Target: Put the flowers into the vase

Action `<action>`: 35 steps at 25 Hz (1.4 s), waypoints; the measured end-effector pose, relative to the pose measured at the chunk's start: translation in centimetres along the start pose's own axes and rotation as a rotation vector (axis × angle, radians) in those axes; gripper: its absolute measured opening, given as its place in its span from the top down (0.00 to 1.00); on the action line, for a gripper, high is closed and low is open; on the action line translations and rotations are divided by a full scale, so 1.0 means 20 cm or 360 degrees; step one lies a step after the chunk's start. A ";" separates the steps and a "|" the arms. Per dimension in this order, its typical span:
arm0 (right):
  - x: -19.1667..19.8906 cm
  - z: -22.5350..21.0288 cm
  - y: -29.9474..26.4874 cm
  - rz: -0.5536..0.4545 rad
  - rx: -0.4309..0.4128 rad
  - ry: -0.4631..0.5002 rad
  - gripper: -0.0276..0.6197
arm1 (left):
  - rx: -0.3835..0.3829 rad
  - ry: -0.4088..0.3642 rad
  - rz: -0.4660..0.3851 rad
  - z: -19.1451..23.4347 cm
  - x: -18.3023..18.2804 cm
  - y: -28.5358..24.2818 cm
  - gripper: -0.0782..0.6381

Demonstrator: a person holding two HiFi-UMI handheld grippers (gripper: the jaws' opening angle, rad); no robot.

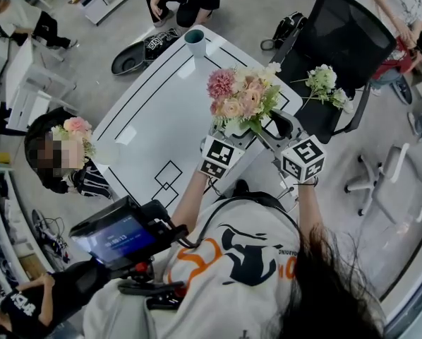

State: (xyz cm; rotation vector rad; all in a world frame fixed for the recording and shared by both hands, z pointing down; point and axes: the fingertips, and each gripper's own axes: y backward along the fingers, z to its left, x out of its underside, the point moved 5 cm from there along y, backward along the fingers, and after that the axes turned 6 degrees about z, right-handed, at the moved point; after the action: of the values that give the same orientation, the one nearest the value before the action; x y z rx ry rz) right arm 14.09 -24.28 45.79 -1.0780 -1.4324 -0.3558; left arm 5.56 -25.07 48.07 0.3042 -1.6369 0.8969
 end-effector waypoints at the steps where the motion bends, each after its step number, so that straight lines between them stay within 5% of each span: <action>1: 0.00 0.00 0.00 -0.0002 0.0006 -0.0002 0.61 | -0.0007 -0.0005 0.0004 0.00 0.00 0.00 0.52; 29: 0.04 0.02 0.12 -0.0054 0.0045 -0.0087 0.62 | -0.0215 0.0111 0.0039 -0.02 0.08 0.22 0.51; 35: 0.08 0.06 0.14 -0.0098 0.0054 -0.0079 0.83 | -0.0255 0.0086 -0.0004 -0.09 0.04 0.32 0.54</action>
State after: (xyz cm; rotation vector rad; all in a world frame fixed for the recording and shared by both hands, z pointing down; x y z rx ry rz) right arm 15.71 -21.31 45.87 -1.0232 -1.5135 -0.3498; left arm 2.69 -19.32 46.39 0.1698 -1.6468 0.7603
